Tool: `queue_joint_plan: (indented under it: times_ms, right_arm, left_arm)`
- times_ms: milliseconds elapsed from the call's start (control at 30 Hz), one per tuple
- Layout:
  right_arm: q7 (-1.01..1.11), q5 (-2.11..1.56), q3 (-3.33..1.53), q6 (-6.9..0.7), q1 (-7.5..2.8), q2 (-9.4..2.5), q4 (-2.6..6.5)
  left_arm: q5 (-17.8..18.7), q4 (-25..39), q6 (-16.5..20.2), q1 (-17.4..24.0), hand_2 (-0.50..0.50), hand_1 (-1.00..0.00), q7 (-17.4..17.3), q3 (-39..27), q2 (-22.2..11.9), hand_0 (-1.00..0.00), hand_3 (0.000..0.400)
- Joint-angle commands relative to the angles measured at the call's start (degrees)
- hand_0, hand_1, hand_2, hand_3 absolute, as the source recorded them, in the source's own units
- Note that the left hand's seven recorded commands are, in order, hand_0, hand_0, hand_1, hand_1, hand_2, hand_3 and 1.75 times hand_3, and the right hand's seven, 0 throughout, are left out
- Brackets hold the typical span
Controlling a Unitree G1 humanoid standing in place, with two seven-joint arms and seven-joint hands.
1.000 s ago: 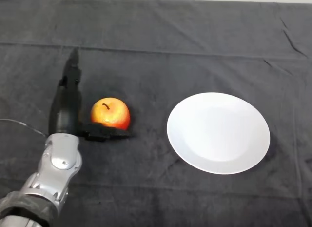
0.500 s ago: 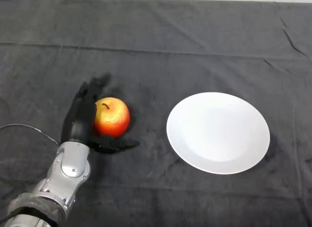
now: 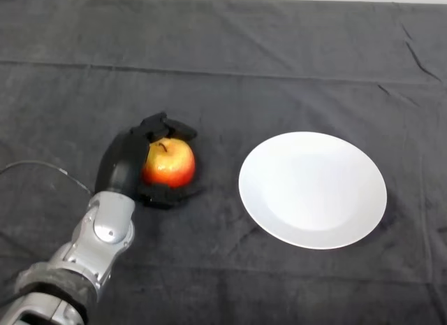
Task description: Move the apple to the plate
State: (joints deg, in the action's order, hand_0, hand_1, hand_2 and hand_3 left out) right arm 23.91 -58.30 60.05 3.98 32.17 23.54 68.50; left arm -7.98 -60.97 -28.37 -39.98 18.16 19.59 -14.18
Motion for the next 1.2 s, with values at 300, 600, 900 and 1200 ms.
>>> queue_joint_plan:
  times_ms: [300, 600, 900, 1200]
  right_arm:
    - [0.13, -0.71, 0.71, 0.27, -0.46, 0.83, -1.03]
    - [0.19, -0.71, 0.73, 0.29, -0.43, 0.86, -0.93]
    - [0.24, -0.72, 0.75, 0.31, -0.41, 0.9, -0.85]
    - [0.3, -0.72, 0.77, 0.33, -0.38, 0.93, -0.76]
  left_arm:
    - [-1.5, -1.5, -0.5, -6.1, 0.0, -1.0, 2.0, -0.7, -0.4, -1.0, 0.4]
    - [-2.4, -1.4, -0.3, -8.6, 0.0, -1.0, 3.9, 0.3, 2.6, -1.0, 0.4]
    - [-2.4, -2.0, -0.7, -10.7, 0.0, -1.0, 4.5, 2.5, 5.5, -1.0, 0.4]
    - [-1.7, -2.8, -1.4, -11.8, 0.0, -1.0, 5.1, 6.3, 7.8, -1.0, 0.4]
